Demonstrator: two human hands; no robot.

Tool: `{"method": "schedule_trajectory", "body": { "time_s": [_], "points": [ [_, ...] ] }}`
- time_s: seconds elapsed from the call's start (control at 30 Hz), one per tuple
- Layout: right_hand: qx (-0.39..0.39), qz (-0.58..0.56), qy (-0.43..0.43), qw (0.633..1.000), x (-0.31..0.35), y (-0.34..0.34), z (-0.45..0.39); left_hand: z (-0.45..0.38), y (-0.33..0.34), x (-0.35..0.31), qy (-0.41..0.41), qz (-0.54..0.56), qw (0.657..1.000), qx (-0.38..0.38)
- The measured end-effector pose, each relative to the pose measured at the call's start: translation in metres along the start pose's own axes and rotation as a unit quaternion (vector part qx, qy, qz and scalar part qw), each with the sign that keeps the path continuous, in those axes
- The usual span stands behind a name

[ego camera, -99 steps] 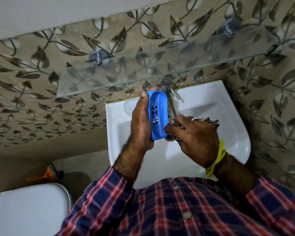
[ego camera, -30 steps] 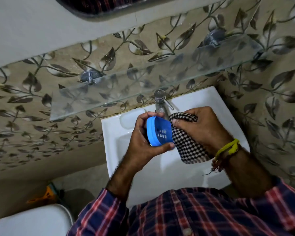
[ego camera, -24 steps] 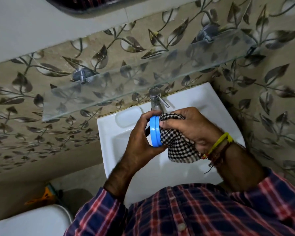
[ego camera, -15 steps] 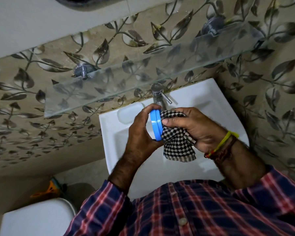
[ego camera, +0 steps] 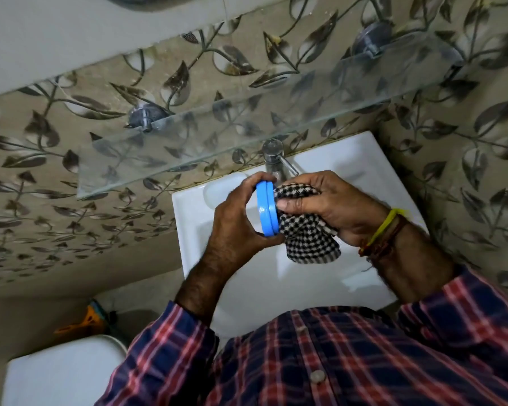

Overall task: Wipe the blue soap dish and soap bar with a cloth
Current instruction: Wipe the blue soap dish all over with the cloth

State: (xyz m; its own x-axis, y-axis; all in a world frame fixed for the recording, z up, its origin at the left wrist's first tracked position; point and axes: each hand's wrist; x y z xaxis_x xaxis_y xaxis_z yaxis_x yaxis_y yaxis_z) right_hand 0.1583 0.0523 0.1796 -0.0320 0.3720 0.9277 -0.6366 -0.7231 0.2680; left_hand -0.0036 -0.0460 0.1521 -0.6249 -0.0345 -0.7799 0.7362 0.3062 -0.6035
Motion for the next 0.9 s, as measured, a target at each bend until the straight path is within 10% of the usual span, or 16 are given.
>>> {"method": "schedule_trajectory", "body": {
  "time_s": [0.43, 0.67, 0.9],
  "points": [
    [0.049, 0.253, -0.160, 0.953, -0.001, -0.004, -0.003, -0.021, -0.021, 0.003, 0.079, -0.082, 0.993, 0.014],
    [-0.002, 0.420, -0.209, 0.883, -0.008, -0.014, 0.002, -0.026, -0.025, 0.012, 0.027, 0.083, 0.996, 0.015],
    [-0.236, 0.270, -0.266, 0.895, 0.002, 0.005, 0.019, -0.011, 0.000, -0.005, -0.238, 0.540, 0.808, 0.012]
  ]
}}
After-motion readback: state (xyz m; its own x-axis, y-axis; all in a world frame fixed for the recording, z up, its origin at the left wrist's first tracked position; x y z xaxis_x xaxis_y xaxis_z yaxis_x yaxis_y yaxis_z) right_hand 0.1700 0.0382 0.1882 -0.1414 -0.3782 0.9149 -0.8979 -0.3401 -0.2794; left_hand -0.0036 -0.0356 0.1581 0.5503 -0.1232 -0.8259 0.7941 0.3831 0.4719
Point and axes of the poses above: each hand's wrist, its own z-axis away from the middle knuckle, its own y-axis out of the palm, x = y × z, and after that the axes turned 4 degrees about -y, right-handed
